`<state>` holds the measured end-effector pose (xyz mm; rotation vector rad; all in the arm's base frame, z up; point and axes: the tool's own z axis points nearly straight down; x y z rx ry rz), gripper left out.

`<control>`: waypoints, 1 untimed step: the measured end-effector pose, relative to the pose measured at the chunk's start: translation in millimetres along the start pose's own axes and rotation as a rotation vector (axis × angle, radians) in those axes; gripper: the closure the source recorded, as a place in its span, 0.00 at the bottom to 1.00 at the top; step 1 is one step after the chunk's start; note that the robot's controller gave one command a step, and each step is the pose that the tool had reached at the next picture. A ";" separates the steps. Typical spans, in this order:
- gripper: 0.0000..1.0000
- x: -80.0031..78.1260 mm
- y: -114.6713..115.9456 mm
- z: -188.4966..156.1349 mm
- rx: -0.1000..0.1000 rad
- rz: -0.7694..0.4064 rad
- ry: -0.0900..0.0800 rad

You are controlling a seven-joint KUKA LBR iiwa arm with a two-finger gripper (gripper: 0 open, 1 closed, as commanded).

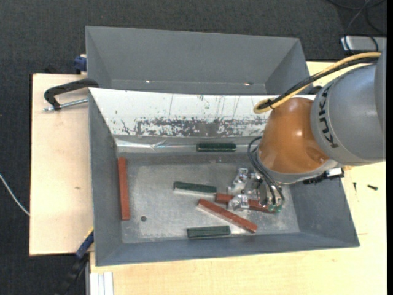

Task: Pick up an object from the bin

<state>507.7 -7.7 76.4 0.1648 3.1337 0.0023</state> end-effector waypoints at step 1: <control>1.00 -7.8 -6.1 -198.1 0.000 0.062 -0.007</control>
Offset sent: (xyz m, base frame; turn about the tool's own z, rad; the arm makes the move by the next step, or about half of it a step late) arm 0.0000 0.0000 0.0000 0.0000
